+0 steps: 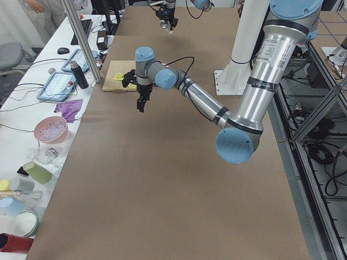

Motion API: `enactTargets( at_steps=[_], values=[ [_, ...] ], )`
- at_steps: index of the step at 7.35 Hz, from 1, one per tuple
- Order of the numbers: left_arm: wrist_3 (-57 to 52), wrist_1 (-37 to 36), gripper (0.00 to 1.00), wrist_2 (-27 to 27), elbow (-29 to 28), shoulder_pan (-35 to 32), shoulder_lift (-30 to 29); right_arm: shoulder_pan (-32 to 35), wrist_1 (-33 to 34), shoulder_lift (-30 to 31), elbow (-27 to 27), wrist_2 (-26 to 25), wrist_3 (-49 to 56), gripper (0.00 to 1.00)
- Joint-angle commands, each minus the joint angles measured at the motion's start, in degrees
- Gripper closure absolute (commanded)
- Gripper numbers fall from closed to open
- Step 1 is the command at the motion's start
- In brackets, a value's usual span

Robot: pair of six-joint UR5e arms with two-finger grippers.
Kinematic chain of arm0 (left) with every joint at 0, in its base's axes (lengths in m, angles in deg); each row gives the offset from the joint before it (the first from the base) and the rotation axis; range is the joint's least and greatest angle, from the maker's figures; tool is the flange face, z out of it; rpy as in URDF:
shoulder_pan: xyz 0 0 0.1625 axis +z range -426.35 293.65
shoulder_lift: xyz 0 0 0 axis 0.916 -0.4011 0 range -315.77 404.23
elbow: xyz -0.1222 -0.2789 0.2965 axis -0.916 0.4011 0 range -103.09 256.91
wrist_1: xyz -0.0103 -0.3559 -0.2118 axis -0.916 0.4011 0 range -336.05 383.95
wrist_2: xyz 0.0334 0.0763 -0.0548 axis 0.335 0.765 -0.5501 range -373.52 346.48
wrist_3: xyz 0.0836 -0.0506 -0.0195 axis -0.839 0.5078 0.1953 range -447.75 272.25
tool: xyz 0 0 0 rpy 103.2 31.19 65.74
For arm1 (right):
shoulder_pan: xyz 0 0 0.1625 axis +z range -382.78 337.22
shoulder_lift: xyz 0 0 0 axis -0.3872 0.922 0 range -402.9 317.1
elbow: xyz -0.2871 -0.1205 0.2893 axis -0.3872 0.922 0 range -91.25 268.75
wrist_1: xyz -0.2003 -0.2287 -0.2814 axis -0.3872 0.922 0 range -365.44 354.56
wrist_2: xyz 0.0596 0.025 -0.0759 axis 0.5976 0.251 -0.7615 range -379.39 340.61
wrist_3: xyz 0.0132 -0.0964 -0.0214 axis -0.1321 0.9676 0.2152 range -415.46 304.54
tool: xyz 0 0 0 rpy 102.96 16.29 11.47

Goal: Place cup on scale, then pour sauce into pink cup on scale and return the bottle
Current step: 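Carry the sauce bottle with the right gripper over the pink cup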

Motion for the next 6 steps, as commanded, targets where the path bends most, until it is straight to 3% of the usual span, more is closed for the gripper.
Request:
enactTargets(
  at_steps=[1, 6],
  values=[
    [0.0, 0.1, 0.06, 0.0, -0.2, 0.0, 0.0, -0.5, 1.4, -3.8, 4.2, -1.9, 0.3, 0.43],
    [0.0, 0.2, 0.06, -0.1, -0.2, 0.0, 0.6, -2.0, 5.2, -11.1, 12.3, -5.3, 1.6, 0.43]
  ],
)
